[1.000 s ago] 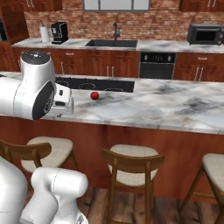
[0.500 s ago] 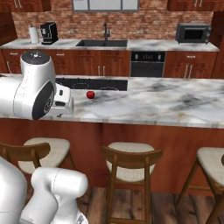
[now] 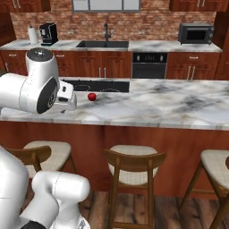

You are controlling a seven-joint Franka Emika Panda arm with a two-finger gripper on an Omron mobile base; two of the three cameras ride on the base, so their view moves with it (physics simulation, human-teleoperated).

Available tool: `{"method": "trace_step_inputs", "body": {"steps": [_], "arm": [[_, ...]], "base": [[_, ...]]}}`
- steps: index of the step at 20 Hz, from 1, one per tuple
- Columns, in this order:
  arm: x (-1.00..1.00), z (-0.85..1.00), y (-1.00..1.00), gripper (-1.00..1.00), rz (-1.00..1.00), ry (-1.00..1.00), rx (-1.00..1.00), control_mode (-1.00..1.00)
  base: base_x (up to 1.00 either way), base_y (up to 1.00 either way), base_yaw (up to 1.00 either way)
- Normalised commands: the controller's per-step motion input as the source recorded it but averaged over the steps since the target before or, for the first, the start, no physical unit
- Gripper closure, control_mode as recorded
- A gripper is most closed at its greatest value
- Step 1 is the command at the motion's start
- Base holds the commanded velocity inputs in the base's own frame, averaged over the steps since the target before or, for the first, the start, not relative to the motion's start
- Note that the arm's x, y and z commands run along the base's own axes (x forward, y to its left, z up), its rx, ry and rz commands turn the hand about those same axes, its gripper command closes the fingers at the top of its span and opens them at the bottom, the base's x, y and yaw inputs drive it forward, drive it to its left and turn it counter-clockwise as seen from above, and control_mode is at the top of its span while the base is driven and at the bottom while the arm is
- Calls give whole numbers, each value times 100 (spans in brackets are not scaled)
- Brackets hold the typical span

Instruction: Place the liquor on the top shelf of the fridge to keep it out of children's reach, and place the onion and apple on lower shelves for easy access.

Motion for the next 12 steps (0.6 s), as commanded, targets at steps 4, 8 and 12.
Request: {"method": "trace_step_inputs", "body": {"steps": [4, 8, 12], "arm": [[92, -2, 23, -100, -5, 0, 0, -100], [94, -3, 20, -100, -6, 0, 0, -100], [89, -8, 16, -100, -6, 0, 0, -100]], "base": [[0, 0, 0], [0, 0, 0], [0, 0, 0]]}}
